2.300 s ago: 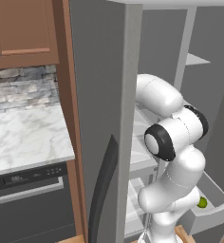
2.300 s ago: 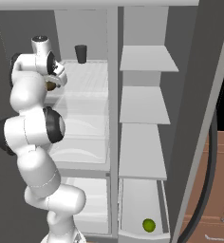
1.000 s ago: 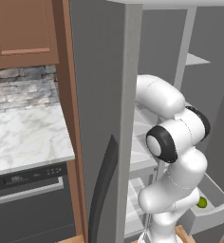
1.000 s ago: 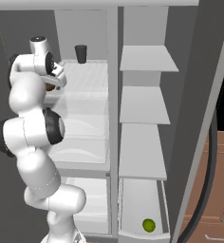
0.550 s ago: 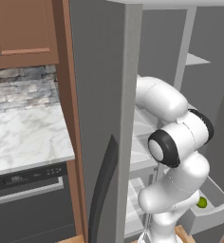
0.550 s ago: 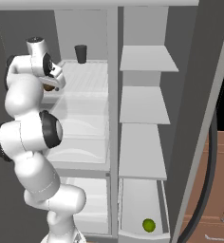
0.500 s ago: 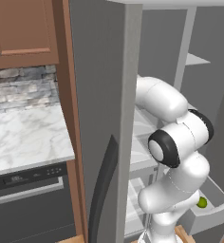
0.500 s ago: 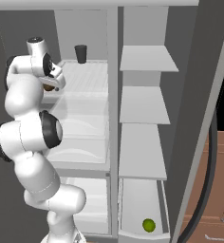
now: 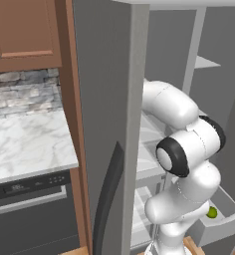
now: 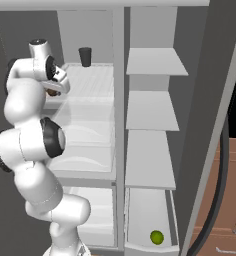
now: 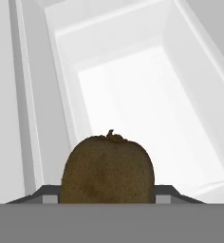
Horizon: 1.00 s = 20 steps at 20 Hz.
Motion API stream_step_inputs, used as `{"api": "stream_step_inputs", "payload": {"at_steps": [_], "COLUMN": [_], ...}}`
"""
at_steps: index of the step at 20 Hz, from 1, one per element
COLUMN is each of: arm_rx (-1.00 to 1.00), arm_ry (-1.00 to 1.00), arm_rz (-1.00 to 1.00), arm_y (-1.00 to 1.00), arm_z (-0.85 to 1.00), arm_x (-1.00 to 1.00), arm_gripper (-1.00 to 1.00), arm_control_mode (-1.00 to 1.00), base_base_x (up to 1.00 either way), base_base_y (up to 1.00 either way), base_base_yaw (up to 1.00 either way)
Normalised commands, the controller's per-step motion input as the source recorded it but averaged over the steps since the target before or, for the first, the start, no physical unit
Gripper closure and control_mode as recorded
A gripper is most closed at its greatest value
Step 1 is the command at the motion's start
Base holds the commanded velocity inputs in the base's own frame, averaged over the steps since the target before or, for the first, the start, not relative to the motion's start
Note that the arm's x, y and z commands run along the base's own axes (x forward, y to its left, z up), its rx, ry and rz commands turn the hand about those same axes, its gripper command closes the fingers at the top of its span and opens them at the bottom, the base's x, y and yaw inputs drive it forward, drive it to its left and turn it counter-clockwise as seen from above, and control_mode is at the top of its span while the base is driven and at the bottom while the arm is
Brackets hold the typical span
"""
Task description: Take the kiwi and lime from the fridge shelf and place them in the freezer drawer to begin freezing them.
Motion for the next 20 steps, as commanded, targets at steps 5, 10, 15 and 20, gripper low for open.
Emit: {"api": "stream_step_inputs", "payload": {"at_steps": [5, 10, 15, 20], "arm_rx": [0.0, 0.0, 0.0, 0.0], "arm_ry": [-0.04, -0.02, -0.02, -0.04], "arm_rz": [0.0, 0.0, 0.04, 0.11], "arm_y": [-0.77, -0.56, -0.07, 0.0], "arm_z": [0.0, 0.0, 0.0, -0.01], "arm_x": [-0.41, -0.85, -1.0, -1.0], "arm_gripper": [1.0, 1.0, 1.0, 1.0], "arm_control_mode": [-1.0, -1.0, -1.0, -1.0], "base_base_x": [0.0, 0.0, 0.0, 0.0], "base_base_y": [0.0, 0.0, 0.0, 0.0], "base_base_yaw": [0.0, 0.0, 0.0, 0.0]}}
